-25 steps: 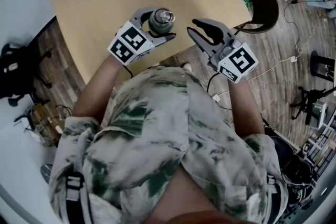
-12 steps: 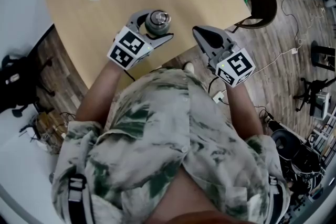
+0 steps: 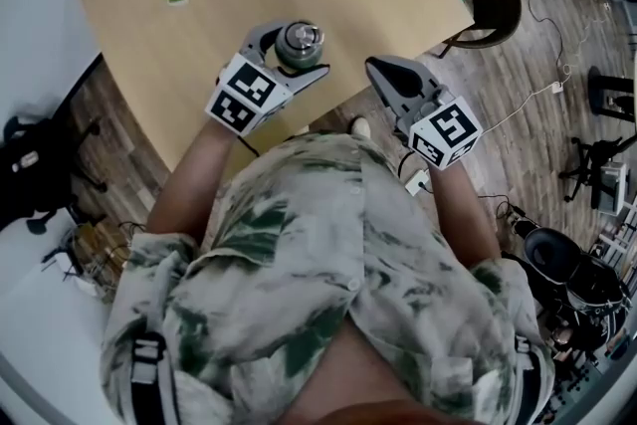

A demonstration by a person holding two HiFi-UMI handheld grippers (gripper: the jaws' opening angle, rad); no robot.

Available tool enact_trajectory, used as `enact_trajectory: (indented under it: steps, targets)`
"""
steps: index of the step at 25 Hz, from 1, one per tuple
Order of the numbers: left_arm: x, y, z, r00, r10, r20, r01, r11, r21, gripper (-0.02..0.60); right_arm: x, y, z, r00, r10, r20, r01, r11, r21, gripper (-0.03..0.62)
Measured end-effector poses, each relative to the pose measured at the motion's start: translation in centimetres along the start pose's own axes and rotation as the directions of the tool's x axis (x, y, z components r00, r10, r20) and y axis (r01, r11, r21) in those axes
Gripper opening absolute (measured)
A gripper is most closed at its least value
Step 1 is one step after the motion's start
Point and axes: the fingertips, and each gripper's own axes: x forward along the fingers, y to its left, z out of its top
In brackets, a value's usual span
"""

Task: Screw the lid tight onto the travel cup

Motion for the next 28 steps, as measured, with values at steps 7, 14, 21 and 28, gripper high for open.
enact_trajectory:
  steps: [7, 14, 21, 28]
  targets:
    - [-0.4, -0.3, -0.2, 1.000, -0.012, -0.001, 0.012, 1.000, 0.004, 0.385, -0.5, 0.7, -0.3, 1.000, -0.020, -0.003, 0.020, 1.000, 0.006, 0.021]
    - [-0.3, -0.7, -0.2, 1.000, -0.023, -0.002, 0.023, 1.000, 0.006, 0.385, -1.0, 1.0, -0.6, 1.000, -0.031, -0.006, 0.031, 0.999, 0.014, 0.021]
    - [-0.2, -1.1, -0.4, 0.999, -0.034, 0.000, 0.034, 0.999, 0.010, 0.385, -1.1, 1.4, -1.0, 0.999, -0.042, -0.009, 0.042, 0.999, 0.016, 0.021]
    - [-0.1, -1.0, -0.3, 0.999, -0.042, 0.002, 0.042, 0.999, 0.011, 0.385, -1.4, 1.3, -1.3, 0.998, -0.056, -0.016, 0.056, 0.998, 0.020, 0.021]
